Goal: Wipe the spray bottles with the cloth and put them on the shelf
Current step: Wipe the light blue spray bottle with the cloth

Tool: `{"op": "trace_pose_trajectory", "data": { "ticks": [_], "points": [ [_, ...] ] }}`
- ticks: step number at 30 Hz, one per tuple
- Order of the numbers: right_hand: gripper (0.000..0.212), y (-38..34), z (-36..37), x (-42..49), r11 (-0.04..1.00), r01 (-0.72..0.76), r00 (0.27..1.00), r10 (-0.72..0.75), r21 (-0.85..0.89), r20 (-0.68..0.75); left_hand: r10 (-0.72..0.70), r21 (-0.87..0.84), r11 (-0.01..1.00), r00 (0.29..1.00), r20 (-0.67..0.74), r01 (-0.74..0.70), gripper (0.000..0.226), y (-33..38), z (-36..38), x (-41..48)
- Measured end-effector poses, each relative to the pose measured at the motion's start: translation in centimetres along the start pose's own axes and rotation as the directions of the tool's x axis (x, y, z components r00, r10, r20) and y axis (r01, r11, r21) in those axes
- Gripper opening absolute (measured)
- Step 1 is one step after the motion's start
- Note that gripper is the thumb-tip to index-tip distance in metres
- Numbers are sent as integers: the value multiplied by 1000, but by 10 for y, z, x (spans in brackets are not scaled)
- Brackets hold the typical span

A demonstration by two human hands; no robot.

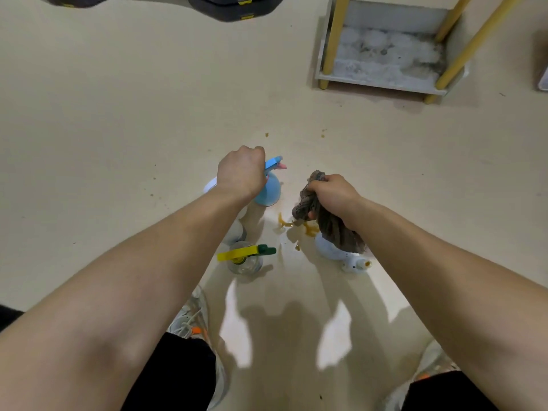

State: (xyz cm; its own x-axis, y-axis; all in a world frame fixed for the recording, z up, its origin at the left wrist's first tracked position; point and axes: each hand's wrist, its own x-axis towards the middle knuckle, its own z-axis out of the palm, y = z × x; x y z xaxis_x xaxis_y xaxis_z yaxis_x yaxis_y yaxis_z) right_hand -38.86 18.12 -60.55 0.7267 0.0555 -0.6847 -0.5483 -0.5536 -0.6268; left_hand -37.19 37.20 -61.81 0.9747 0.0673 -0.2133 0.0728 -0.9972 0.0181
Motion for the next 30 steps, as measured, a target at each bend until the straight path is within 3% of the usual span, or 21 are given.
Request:
{"op": "trace_pose_trajectory", "data": {
  "ticks": [6,11,17,22,24,26,30],
  "points": [
    [26,-4,-25,-19,997,50,998,-47,65,-42,-48,-119,992,999,13,50,30,0,-14,-7],
    [26,-6,-62,-51,976,163,976,-138,146,-167,-14,-281,960,1000,-20,8,31,22,-44,-32],
    [31,14,-108,-93,975,173,928,-116,136,-354,143,-443,896,954,264,-11,18,78,-31,-79],
    [24,51,-125,-115,976,140,917,-65,167,-393,138,-428,904,938,317,12,58,116,9,-110],
    [32,66,-127,-116,970,128,916,-35,208,-400,127,-466,884,946,299,29,65,128,25,-115],
    [43,80,-126,-116,950,97,925,23,296,-379,104,-497,867,955,277,49,59,138,36,-117],
    [40,102,-123,-112,891,101,927,78,443,-368,27,-571,815,979,202,95,31,150,51,-116]
  ]
}}
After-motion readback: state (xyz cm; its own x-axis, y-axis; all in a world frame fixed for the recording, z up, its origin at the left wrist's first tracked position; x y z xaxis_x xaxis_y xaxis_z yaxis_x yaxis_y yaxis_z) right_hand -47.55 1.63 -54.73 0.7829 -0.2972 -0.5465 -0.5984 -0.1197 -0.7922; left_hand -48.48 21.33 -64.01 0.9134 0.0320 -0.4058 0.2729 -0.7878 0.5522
